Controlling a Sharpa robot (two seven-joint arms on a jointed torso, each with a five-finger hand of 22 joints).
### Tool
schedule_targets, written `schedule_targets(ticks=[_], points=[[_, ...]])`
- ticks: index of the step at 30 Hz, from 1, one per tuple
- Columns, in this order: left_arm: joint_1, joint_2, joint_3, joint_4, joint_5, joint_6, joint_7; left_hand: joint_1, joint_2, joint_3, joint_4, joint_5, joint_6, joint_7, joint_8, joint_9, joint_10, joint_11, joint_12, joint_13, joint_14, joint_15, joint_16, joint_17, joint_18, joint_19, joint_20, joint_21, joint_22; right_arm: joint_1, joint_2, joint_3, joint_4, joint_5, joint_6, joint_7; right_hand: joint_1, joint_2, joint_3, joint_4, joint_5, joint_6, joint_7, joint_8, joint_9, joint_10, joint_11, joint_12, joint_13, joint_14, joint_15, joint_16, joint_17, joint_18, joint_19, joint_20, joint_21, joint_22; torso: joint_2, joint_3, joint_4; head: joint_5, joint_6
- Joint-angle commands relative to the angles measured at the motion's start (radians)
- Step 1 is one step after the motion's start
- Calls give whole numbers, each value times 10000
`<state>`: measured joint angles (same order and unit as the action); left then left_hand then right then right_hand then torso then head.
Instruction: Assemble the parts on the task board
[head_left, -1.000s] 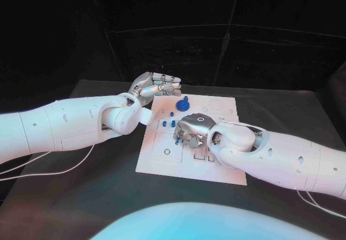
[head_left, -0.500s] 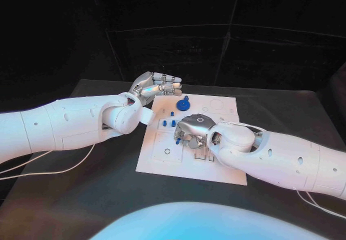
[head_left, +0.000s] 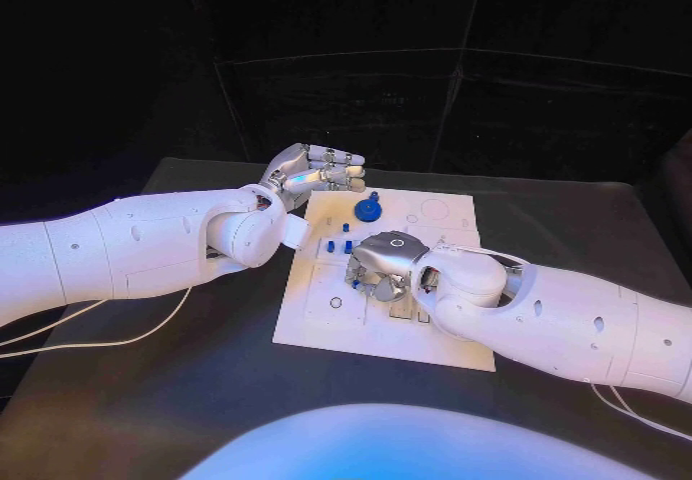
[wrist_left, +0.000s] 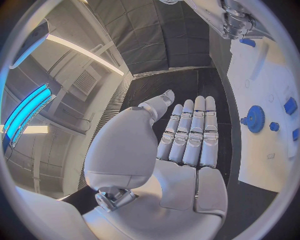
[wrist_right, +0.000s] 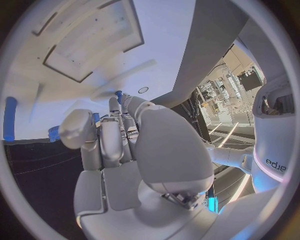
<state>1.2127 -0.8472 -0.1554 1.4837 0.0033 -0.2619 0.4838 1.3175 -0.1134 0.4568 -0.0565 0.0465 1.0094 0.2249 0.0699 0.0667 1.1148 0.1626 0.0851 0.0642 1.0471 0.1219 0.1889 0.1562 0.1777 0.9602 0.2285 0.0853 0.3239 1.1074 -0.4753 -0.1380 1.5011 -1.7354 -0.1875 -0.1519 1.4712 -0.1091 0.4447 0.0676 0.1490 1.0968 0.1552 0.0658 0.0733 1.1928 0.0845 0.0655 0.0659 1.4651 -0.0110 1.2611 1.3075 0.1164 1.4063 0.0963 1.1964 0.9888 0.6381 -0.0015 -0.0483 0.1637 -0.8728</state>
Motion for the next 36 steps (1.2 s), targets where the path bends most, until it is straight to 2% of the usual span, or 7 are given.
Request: schedule_targets(ticks=[1,7,15,21,24,29,36], points=[[13,12,9,3,26,128,31,3,101,-20,8,17,-90,6,-42,-11,-61,17,-54,0,60,16,-56,-7,47,56,21,-63,-9,7,31,-6,-64,-65,109,4,-186,-70,90,6,18,-293,85,-59,-68,-350,91,-58,-41,653,133,43,325,-87,-130,24,-29,-85,3,3,1,12,2],[13,10,9,-3,26,163,12,-4,101,-24,13,17,-94,8,-41,-11,-63,18,-53,1,62,17,-61,-10,46,57,22,-66,-17,6,56,-13,-139,-64,-153,-8,-392,-234,131,-106,-29,-890,170,-45,-87,-1588,302,-26,-47,539,293,-256,25,9,-416,180,-390,-602,4,7,-7,23,2],[13,7,8,-12,26,213,-28,-18,101,-32,21,17,-102,12,-41,-11,-69,22,-52,1,64,20,-71,-16,46,60,25,-71,-33,0,-105,-16,6,-43,-790,28,-440,-244,34,-297,-44,-1358,155,-42,-85,-2270,357,60,-18,400,342,-534,-260,94,-650,254,-678,-998,-4,8,-6,-16,2],[13,-23,8,-25,26,229,-57,-18,101,-32,21,17,-102,12,-41,-11,-69,22,-52,1,64,20,-71,-16,46,60,25,-71,-33,-2,-589,-10,568,36,-1261,24,-490,-184,1,-331,-24,-1248,173,21,-49,-2159,343,251,16,430,334,-416,-212,82,-613,260,-608,-902,-11,-2,-48,-35,17],[13,-29,7,-33,26,239,-68,-18,101,-32,21,17,-102,12,-41,-11,-69,22,-52,1,64,20,-71,-16,46,60,25,-71,-33,17,-1048,1,1032,210,-1469,-8,-543,-173,-28,-343,-18,-1180,158,39,-37,-2042,319,395,27,457,317,-346,-190,66,-560,253,-531,-799,-20,1,-35,-79,40],[14,-47,6,-47,27,240,-90,-26,106,-34,28,17,-106,13,-40,-10,-73,23,-51,1,65,21,-77,-20,46,61,27,-74,-42,418,-2019,15,1616,1235,-1497,-134,-750,-230,-144,-293,63,-1037,106,63,-23,-1761,256,680,24,496,277,-271,-200,32,-444,228,-389,-615,-19,-19,-20,-247,213],[14,-66,4,-80,27,235,-93,-26,106,-34,28,17,-106,13,-40,-10,-73,23,-51,1,65,21,-77,-20,46,61,27,-74,-42,1073,-2970,17,1547,1909,-1128,-273,-1030,-461,-559,-231,308,-1175,21,-8,-53,-1882,205,777,-4,496,251,-268,-262,15,-386,198,-331,-529,-6,2,-16,-375,337]])
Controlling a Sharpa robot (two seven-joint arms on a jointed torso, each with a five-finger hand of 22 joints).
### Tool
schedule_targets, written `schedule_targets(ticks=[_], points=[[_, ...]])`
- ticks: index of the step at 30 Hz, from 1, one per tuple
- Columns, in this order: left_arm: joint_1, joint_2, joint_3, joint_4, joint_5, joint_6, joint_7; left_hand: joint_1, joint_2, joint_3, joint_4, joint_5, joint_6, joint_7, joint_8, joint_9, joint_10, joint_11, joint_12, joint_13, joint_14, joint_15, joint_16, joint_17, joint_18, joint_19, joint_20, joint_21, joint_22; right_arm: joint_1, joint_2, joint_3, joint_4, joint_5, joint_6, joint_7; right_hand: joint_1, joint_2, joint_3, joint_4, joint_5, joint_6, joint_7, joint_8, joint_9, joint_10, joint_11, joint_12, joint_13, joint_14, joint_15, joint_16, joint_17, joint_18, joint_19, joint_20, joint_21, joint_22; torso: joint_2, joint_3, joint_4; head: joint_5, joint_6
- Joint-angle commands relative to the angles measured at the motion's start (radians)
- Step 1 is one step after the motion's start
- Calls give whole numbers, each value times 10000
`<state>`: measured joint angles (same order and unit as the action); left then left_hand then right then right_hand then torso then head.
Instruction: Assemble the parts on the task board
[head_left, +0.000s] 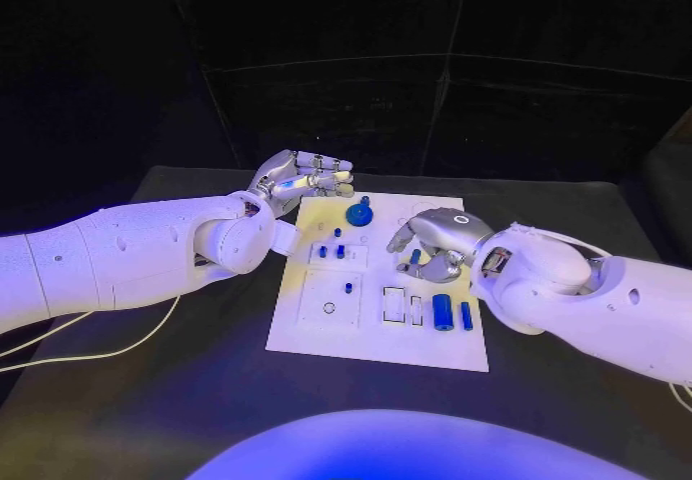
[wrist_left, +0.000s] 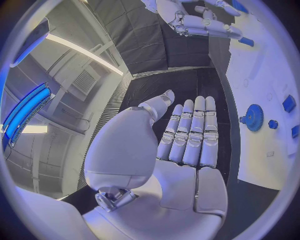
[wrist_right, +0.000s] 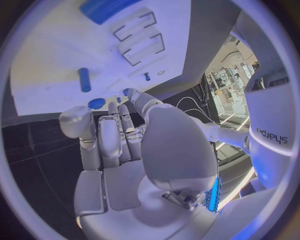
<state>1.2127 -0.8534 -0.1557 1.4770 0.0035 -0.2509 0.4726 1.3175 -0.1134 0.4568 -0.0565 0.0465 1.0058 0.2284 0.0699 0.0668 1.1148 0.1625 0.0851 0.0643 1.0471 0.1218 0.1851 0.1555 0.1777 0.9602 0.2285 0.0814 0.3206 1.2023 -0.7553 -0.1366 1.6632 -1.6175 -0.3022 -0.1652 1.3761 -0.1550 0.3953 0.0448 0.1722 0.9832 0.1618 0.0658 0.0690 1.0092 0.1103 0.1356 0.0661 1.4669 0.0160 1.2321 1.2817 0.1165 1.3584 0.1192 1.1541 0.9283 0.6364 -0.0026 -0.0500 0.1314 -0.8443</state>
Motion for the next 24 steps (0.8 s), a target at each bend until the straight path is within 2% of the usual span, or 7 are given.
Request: schedule_targets(ticks=[1,6,11,16,20,24], points=[[14,0,7,-29,26,130,15,-26,106,-34,28,17,-70,-22,-40,-10,-73,24,-51,1,66,22,-39,-13,47,61,27,-36,-9,166,-250,3,-124,744,29,-115,-72,-8,-97,-14,95,-42,-56,-6,-9,-70,-54,81,-9,482,-19,34,-3,9,112,-33,111,100,7,11,-3,-63,60],[14,10,6,-111,26,131,8,-26,106,-34,28,17,-70,-22,-40,-10,-73,24,-51,1,66,22,-39,-13,47,61,27,-36,-9,294,-517,1,-427,550,60,78,-55,-54,-364,-63,125,-100,-121,-10,-12,-380,-15,44,-25,480,17,5,-80,10,128,-16,85,52,8,4,17,-154,119],[14,18,5,-147,26,137,7,-26,106,-34,28,17,-70,-22,-40,-10,-73,24,-51,1,66,22,-39,-13,47,61,27,-36,-9,331,-486,-1,-713,258,217,186,-40,-54,-589,-77,110,-203,-237,-25,-20,-509,12,85,-16,476,43,3,-124,10,128,10,69,37,14,14,35,-192,153],[14,37,5,-165,26,150,2,-36,107,-40,34,17,-79,-20,-40,-10,-80,26,-50,1,69,23,-48,-19,48,66,28,-40,-25,335,-196,-6,-1056,36,472,331,12,-25,-720,-103,115,-291,-277,-32,-26,-609,30,109,-15,475,56,14,-144,12,126,26,55,20,32,22,42,-152,152],[14,39,5,-186,26,148,4,-36,107,-40,34,17,-79,-20,-40,-10,-80,26,-50,1,69,23,-48,-19,48,66,28,-40,-25,302,24,-11,-1231,-23,663,420,72,27,-766,-130,120,-349,-304,-35,-29,-620,33,150,-9,476,61,23,-154,12,128,32,52,18,29,16,47,-136,144],[14,41,5,-191,26,151,6,-36,107,-40,34,17,-79,-20,-40,-10,-80,26,-50,1,69,23,-48,-19,48,66,28,-40,-25,262,198,-14,-1380,-44,876,468,140,102,-799,-162,128,-396,-311,-30,-27,-566,23,229,2,476,58,35,-166,12,137,34,60,30,23,13,21,-111,131]])
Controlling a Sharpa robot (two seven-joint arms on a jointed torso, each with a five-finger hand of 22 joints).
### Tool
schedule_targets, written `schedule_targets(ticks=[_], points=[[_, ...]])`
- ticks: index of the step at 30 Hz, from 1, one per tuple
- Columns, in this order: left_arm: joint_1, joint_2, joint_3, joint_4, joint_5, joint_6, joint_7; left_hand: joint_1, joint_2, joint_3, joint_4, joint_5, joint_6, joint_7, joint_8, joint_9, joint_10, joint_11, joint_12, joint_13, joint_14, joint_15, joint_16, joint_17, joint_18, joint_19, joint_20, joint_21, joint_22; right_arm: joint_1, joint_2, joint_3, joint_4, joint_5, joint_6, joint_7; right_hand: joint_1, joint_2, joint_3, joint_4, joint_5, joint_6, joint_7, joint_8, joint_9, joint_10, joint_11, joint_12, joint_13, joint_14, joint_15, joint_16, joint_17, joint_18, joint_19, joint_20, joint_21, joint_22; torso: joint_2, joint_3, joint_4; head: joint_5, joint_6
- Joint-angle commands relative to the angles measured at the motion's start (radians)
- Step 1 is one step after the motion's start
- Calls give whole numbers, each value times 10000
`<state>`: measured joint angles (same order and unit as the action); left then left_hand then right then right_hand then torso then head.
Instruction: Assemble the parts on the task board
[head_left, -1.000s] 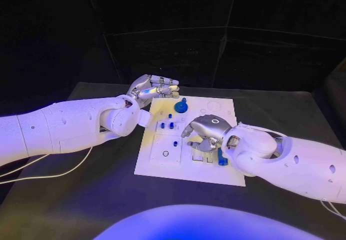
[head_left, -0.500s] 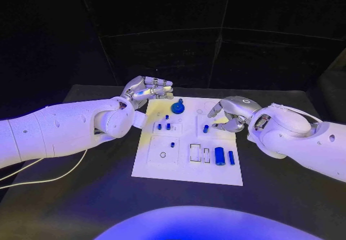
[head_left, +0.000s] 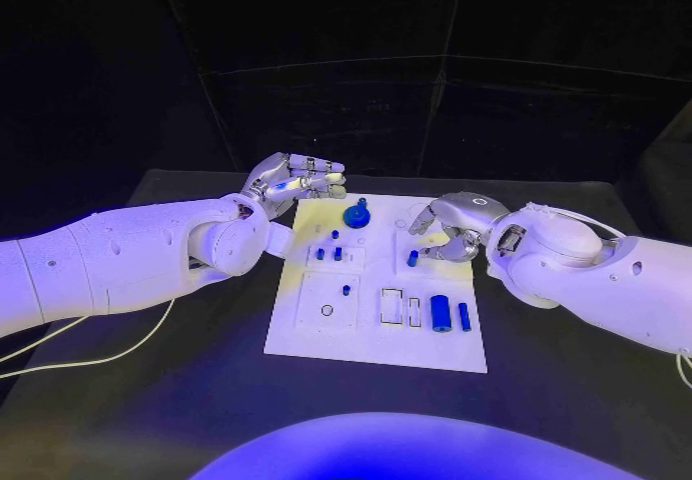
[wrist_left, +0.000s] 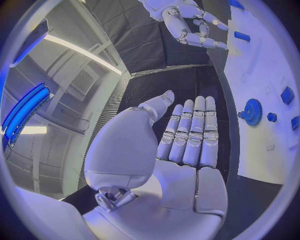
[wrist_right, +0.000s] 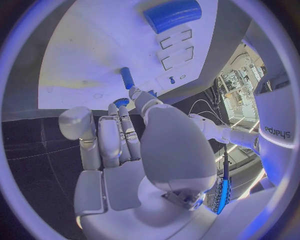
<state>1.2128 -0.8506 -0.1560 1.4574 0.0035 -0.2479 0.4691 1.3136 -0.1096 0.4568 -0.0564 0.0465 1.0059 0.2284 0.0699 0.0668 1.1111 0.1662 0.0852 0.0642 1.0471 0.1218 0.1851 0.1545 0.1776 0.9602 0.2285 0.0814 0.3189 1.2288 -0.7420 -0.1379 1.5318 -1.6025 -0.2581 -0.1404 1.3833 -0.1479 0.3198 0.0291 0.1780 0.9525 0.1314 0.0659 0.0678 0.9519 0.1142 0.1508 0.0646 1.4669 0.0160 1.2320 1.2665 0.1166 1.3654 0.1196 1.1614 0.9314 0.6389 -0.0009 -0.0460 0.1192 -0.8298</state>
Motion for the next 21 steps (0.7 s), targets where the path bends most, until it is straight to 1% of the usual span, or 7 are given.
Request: schedule_targets(ticks=[1,6,9,13,17,21], points=[[14,16,8,7,25,124,42,3,69,-40,34,17,-79,-20,-39,-10,-43,-11,-50,1,69,23,-48,-9,48,66,28,-40,-8,-16,110,-2,-102,-198,544,224,86,60,-60,-14,73,-102,-2,-25,-13,64,-27,128,24,476,52,43,-17,13,70,27,-10,3,-2,-4,-18,12,-14],[14,39,8,10,25,135,46,1,69,-41,35,17,-82,-19,-40,-10,-45,-11,-50,1,70,23,-50,-10,48,67,29,-41,-12,-65,262,-5,-200,-206,1154,256,155,187,-79,-44,97,-82,36,4,3,346,-83,332,28,468,12,36,-68,20,67,3,-27,-19,3,5,-19,12,-24],[14,47,8,9,25,132,54,-6,71,-45,40,17,-90,-16,-41,-11,-51,-8,-51,1,72,24,-56,-14,48,69,30,-44,-22,-88,309,-8,-206,-208,1395,275,170,217,-76,-52,103,-62,47,13,8,432,-101,379,21,465,-1,33,-86,23,62,-8,-39,-36,-2,3,-23,8,-40],[14,51,8,7,25,120,64,-6,71,-45,40,17,-90,-16,-41,-11,-51,-8,-51,1,72,24,-56,-14,48,69,30,-44,-22,-110,366,-9,-237,-209,1454,274,175,281,-52,-41,105,0,77,35,18,557,-127,433,6,463,-22,37,-105,23,64,-26,-41,-36,-1,6,-38,17,-53],[14,60,8,5,25,121,69,-6,71,-45,40,17,-90,-16,-41,-11,-51,-8,-51,1,72,24,-56,-14,48,69,30,-44,-22,-119,442,-9,-301,-209,1403,261,164,343,-17,-13,95,81,124,59,29,666,-153,467,-6,463,-43,53,-112,20,74,-44,-32,-22,-9,-4,-27,-10,-55],[14,67,8,4,25,125,71,-6,71,-45,40,17,-90,-16,-41,-11,-51,-8,-51,1,72,24,-56,-14,48,69,30,-44,-22,-124,522,-10,-351,-209,1439,241,150,433,50,34,101,186,124,87,40,813,-185,500,-14,466,-66,71,-122,15,92,-65,-15,1,0,1,-11,-12,-62]])
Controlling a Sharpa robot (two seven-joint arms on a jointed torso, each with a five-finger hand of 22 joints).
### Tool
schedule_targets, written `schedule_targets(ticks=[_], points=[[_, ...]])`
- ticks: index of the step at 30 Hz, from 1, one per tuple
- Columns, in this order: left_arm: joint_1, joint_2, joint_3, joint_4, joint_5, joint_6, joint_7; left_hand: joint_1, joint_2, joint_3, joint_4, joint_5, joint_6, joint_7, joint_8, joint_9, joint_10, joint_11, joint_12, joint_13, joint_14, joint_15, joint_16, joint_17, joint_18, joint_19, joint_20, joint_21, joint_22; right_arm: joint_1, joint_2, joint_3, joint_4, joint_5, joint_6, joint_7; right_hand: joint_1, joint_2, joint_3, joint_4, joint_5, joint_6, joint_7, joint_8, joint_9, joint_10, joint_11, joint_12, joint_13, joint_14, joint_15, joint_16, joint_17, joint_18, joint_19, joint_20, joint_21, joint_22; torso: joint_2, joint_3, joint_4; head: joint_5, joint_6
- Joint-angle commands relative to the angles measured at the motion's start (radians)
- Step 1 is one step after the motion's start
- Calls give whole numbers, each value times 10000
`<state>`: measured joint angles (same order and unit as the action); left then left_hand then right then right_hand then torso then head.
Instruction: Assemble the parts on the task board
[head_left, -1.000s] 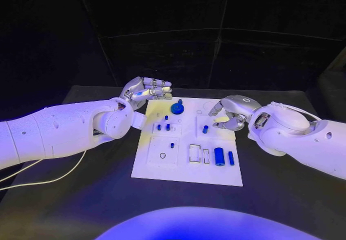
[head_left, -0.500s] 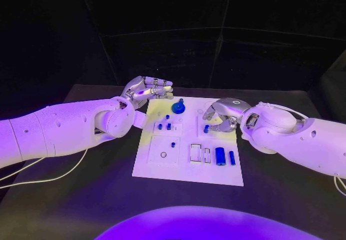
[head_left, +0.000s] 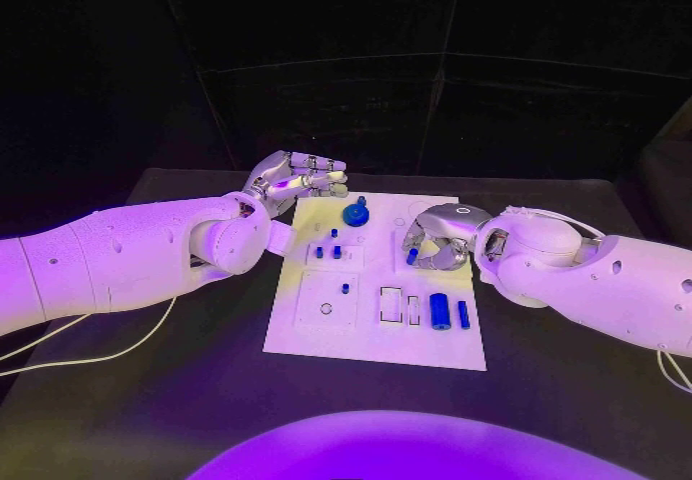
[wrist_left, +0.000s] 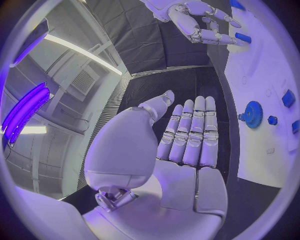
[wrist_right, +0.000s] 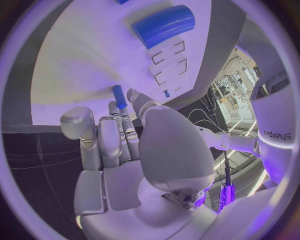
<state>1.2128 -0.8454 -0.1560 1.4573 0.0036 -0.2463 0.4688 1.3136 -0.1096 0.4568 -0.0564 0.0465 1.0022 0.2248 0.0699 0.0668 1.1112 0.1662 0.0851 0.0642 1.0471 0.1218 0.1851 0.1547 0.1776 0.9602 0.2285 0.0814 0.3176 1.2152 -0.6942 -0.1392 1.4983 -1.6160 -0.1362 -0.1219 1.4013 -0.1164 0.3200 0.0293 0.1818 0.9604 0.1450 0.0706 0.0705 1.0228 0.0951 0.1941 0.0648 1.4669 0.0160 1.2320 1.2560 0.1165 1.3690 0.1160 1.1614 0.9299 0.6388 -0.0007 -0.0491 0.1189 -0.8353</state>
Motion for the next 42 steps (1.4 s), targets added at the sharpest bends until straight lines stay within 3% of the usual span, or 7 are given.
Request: schedule_targets(ticks=[1,10,12,15,28,42], points=[[14,14,8,5,25,110,74,-6,71,-45,40,17,-54,20,-41,-11,-51,-8,-51,1,72,25,-56,-15,49,69,30,-44,-9,10,58,3,-26,-75,233,49,-31,144,69,43,70,143,-11,50,17,143,-3,74,-18,468,-73,79,-17,15,60,-35,-12,20,1,-1,19,-10,-7],[14,5,8,5,25,107,91,-15,86,-45,51,17,-61,22,-40,-10,-56,-6,-48,2,76,26,-65,-20,49,74,32,-48,-24,-14,144,3,-88,-77,206,-132,70,497,420,103,94,752,-17,274,100,726,-119,145,-2,491,-169,194,13,-4,124,-117,67,128,-3,-5,10,-2,-50],[14,3,8,8,25,112,90,-15,86,-45,51,17,-61,22,-40,-10,-56,-6,-48,2,76,26,-65,-20,49,74,32,-48,-24,-23,153,3,-102,-136,152,-266,215,734,652,51,-238,995,-56,393,144,936,-174,160,4,494,-224,231,23,-10,144,-160,95,166,-2,-4,12,-5,-74],[14,0,8,22,25,129,88,-22,97,-45,60,18,-63,23,-38,-10,-58,-6,-46,2,80,26,-69,-23,50,78,33,-50,-34,-32,164,3,-130,-252,113,-425,333,829,843,-46,-327,1072,-59,428,154,1049,-202,142,4,494,-240,252,21,-15,157,-190,118,198,-5,-3,16,-5,-101],[13,-8,8,56,25,155,91,-44,129,-45,85,17,-69,24,-33,-7,-64,-4,-41,3,88,28,-83,-32,50,86,36,-56,-61,-69,139,3,-2,-738,-174,-752,495,708,1212,-378,-352,1054,-13,396,131,1139,-179,16,0,487,-223,280,-4,-28,159,-197,141,229,-4,2,-5,18,-141],[13,-20,8,38,25,158,88,-78,147,-55,115,18,-76,26,-30,-6,-72,-1,-35,4,96,31,-98,-42,51,93,40,-64,-91,-58,-517,21,1004,-640,-1109,-865,603,565,1627,-727,-358,1009,51,350,95,1216,-131,-83,10,475,-190,314,-24,-37,154,-175,187,290,-23,-12,11,-24,-137]])
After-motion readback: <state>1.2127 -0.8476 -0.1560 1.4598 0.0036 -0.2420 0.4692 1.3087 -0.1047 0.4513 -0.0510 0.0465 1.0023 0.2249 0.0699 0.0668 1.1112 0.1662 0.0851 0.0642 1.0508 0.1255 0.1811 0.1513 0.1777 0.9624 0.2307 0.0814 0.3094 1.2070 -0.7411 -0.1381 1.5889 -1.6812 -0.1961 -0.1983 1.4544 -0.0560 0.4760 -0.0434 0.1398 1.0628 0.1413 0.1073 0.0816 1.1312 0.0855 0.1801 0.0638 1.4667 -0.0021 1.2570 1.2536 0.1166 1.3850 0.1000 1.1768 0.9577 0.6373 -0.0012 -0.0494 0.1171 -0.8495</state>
